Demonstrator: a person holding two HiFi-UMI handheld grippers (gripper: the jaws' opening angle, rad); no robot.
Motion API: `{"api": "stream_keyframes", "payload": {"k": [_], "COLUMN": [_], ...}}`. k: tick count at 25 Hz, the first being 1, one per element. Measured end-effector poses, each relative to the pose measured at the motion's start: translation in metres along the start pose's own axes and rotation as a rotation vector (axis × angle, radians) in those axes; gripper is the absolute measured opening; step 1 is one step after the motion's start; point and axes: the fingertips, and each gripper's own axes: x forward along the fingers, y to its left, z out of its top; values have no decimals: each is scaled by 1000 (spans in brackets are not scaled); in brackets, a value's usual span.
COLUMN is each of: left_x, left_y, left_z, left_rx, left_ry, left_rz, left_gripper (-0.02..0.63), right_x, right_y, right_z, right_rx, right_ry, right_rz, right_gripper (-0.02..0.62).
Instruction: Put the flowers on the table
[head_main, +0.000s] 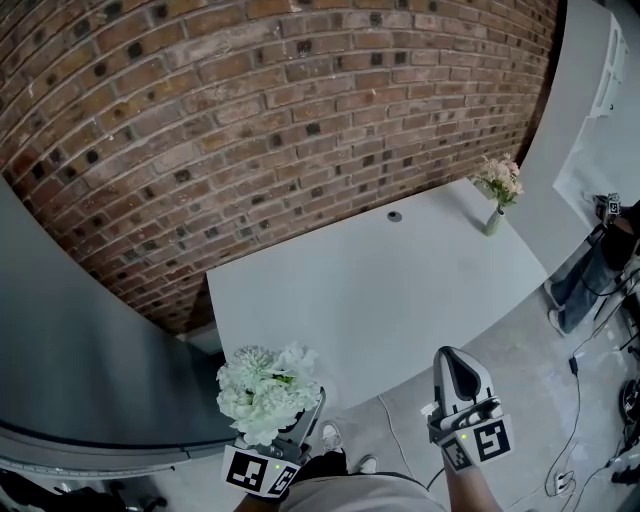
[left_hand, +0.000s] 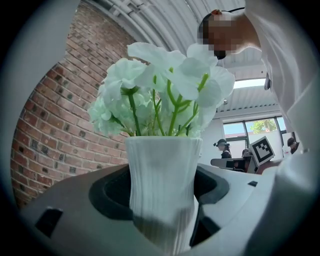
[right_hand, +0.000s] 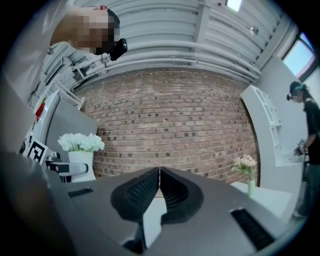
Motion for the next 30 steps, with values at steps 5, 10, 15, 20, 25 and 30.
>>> {"api": "stream_keyframes", "payload": {"k": [5, 10, 15, 20, 25, 30], "left_x": [18, 29, 40, 51, 62, 66], "left_y": [18, 22, 21, 21, 26, 23], "left_z": [-6, -16, -35, -57, -77, -88], "left_rx": [11, 23, 36, 43, 50, 62], "left_ry": [-5, 3, 22, 37, 42, 42], "left_rz": [-25, -15, -9, -10, -4, -5], "left_gripper": [339, 339, 339, 339, 339, 339], "right_x": [22, 33, 42, 50, 53, 43], "right_y": [2, -3, -12, -17, -14, -26], "right_z": [-4, -9, -18, -29, -37, -55], "right_rx": [-18, -5, -20, -17, 0, -33], "right_ry": [1, 3, 27, 39, 18, 56], "right_rz": [-11, 5, 23, 30, 64, 33], "right_gripper": [18, 18, 18, 18, 18, 18]}}
